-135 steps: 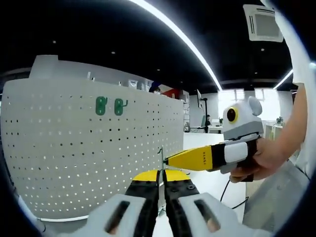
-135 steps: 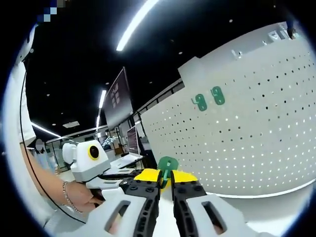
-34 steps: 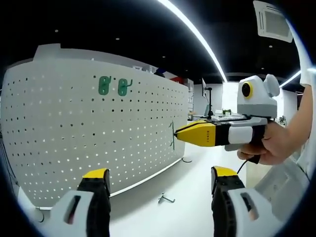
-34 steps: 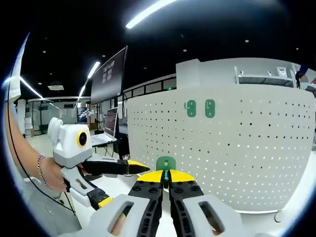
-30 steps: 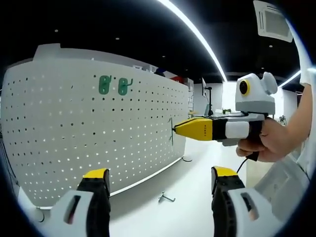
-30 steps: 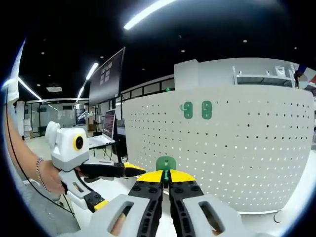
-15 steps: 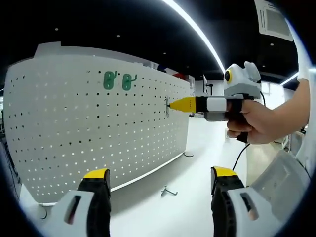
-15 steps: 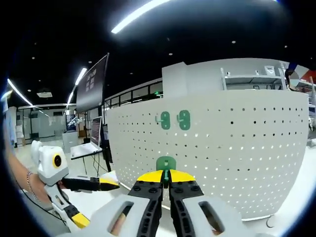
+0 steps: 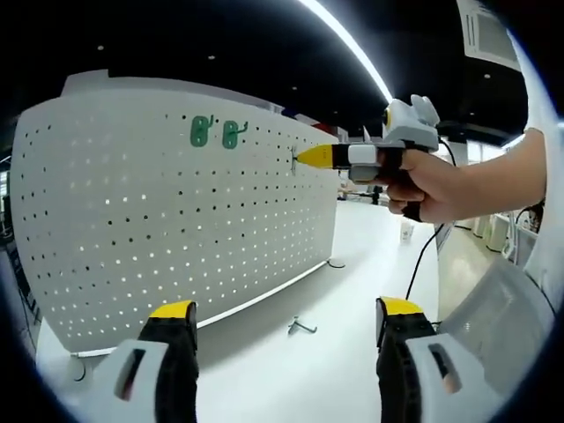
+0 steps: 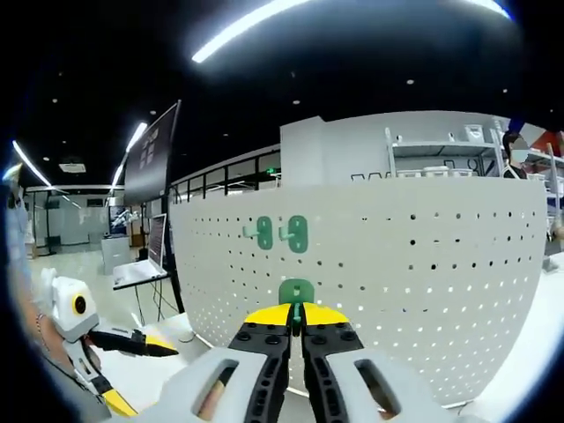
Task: Insert the hook assembly into the mounting plate slot until the hook locks in place.
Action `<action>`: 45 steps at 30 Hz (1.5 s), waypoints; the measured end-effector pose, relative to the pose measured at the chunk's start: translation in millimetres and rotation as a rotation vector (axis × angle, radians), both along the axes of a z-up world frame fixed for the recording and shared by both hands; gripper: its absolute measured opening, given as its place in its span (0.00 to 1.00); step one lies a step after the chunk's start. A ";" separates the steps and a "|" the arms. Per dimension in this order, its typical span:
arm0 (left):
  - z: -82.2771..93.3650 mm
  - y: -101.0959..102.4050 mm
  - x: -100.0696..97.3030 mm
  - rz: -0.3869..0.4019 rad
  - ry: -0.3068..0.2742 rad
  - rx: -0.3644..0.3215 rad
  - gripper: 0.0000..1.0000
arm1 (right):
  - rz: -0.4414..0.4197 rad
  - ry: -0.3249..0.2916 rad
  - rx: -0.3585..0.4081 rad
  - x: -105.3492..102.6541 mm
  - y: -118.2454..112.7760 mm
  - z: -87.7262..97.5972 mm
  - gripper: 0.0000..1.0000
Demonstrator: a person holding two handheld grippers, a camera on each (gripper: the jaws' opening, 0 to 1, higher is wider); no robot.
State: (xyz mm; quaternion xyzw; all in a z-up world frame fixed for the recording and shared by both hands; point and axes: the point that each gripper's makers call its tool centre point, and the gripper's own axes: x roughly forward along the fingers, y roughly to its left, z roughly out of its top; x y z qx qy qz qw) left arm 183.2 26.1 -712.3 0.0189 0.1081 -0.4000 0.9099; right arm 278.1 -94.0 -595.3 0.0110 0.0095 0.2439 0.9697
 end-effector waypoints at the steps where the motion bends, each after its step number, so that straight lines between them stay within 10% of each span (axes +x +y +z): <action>1: -1.7 0.5 -1.4 -0.003 0.004 0.004 0.86 | -0.002 0.000 0.001 1.2 -1.0 0.8 0.01; 45: -32.2 22.3 -31.0 -0.025 0.098 0.080 0.82 | -0.127 -0.088 0.022 60.2 -14.6 50.8 0.01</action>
